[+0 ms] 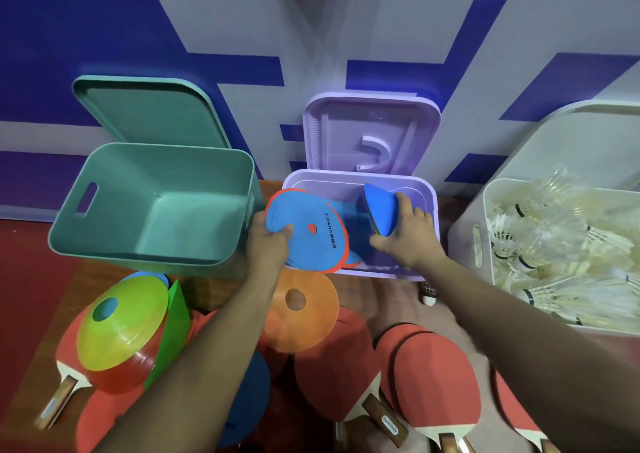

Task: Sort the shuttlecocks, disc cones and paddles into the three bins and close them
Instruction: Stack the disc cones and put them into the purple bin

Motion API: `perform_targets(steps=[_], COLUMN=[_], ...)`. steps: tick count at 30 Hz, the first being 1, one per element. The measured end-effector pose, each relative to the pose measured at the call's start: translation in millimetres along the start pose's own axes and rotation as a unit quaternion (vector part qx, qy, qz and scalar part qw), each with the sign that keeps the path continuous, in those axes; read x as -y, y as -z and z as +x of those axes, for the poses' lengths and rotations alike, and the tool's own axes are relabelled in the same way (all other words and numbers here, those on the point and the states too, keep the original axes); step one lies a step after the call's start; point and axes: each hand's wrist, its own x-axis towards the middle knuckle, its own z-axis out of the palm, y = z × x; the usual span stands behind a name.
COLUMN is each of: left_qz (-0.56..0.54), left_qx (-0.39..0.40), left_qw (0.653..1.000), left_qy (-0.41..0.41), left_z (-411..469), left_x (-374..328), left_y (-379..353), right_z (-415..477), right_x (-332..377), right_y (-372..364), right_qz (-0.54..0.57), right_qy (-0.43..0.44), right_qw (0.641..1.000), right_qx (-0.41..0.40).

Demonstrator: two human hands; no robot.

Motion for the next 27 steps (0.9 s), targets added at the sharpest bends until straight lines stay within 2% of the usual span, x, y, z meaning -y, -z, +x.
perform_targets(steps=[5, 8, 9, 10, 12, 14, 17, 21, 24, 27], left_qz=[0.018, 0.082, 0.133, 0.215, 0.387, 0.469, 0.450, 0.298, 0.266, 0.299], left_qx=[0.075, 0.075, 0.085, 0.099, 0.116, 0.126, 0.141, 0.144, 0.161, 0.162], left_qw=[0.996, 0.993, 0.987, 0.972, 0.915, 0.873, 0.874, 0.913, 0.919, 0.917], left_qy=[0.046, 0.043, 0.030, 0.016, -0.018, -0.052, -0.115, -0.238, -0.244, -0.209], left_z=[31.9, 49.0, 52.9, 55.8, 57.3, 52.0, 32.6, -5.4, -32.7, -48.7], left_x=[8.7, 16.6, 19.4, 22.6, 26.2, 25.8, 13.8, 2.0, 15.1, 47.1], left_y=[-41.4, -61.7, -64.1, -64.5, -60.5, -55.1, -43.7, -0.8, 37.0, 67.6], right_z=[-8.1, -9.7, -9.6, -10.4, -11.1, -11.7, -15.6, -42.0, -80.2, -121.6], right_x=[-0.6, 3.1, 5.2, 8.2, 14.4, 20.9, 26.8, 39.2, 46.5, 51.1], right_y=[6.5, -1.9, -6.5, -11.2, -20.8, -26.9, -26.3, -11.0, -11.4, -34.9], right_qz=[0.008, -0.037, -0.051, -0.066, -0.098, -0.128, -0.123, -0.036, 0.051, 0.077], right_qy=[0.000, -0.005, -0.010, -0.015, -0.013, -0.008, -0.002, 0.048, 0.089, 0.037], right_qw=[1.000, 0.999, 0.998, 0.997, 0.995, 0.992, 0.991, 0.998, 0.992, 0.996], right_qx=[-0.007, -0.016, -0.022, -0.024, -0.022, 0.011, 0.046, -0.029, -0.080, -0.035])
